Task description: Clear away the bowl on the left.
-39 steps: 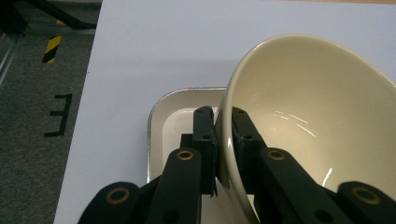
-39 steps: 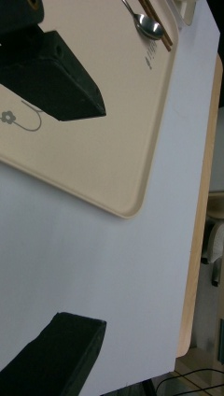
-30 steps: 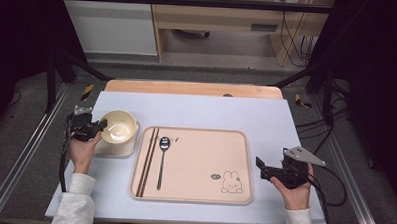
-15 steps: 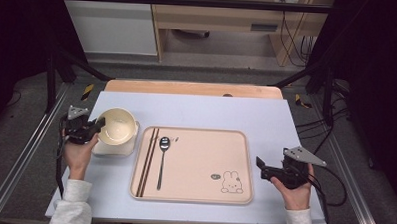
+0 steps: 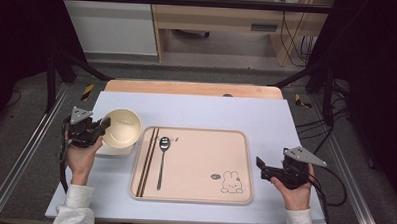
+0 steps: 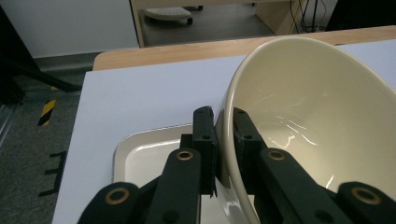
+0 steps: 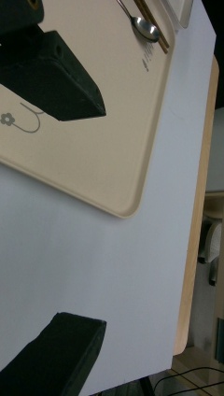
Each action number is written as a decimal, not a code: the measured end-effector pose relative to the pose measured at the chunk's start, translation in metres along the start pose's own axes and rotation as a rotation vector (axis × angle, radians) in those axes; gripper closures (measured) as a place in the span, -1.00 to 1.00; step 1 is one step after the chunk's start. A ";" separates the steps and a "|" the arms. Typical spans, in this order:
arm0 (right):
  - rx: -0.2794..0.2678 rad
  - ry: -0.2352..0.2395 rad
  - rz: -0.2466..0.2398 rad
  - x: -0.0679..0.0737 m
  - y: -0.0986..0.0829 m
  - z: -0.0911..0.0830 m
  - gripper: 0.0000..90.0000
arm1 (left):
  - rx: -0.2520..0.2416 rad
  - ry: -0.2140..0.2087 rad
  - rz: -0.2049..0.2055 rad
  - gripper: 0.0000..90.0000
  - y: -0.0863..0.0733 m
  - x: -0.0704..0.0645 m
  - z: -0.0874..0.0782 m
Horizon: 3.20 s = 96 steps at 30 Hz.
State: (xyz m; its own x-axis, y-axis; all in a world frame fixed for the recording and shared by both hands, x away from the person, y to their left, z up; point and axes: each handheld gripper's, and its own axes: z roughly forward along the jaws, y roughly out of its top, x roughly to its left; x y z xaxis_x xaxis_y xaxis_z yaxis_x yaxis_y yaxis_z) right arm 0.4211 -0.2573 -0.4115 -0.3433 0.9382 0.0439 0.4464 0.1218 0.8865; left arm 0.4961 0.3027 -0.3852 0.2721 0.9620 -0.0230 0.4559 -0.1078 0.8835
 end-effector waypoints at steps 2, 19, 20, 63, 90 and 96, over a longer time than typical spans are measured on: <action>-0.002 0.000 -0.002 0.000 0.000 0.000 -0.97 | -0.010 -0.016 0.003 0.84 0.002 -0.006 -0.001; -0.008 0.003 -0.007 0.001 0.001 -0.002 -0.98 | -0.046 -0.103 0.054 0.84 0.014 -0.056 0.001; -0.009 0.005 -0.007 0.001 0.001 -0.002 -0.98 | -0.046 -0.107 0.057 0.84 0.014 -0.058 0.001; -0.012 0.021 -0.016 0.001 0.002 -0.003 -0.98 | 0.066 -0.216 0.151 0.84 0.023 -0.144 0.088; -0.019 0.020 -0.009 0.000 0.002 -0.005 -0.99 | 0.172 -0.218 0.104 0.83 0.004 -0.139 0.127; -0.019 0.019 -0.009 0.000 0.002 -0.005 -0.99 | 0.183 -0.220 0.098 0.84 0.003 -0.136 0.132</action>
State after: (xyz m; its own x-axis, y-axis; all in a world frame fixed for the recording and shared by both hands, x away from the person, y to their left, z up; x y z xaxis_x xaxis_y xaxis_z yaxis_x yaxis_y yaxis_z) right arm 0.4182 -0.2588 -0.4073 -0.3627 0.9308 0.0446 0.4275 0.1237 0.8955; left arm 0.5721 0.1390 -0.4412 0.4899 0.8697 -0.0605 0.5583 -0.2597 0.7880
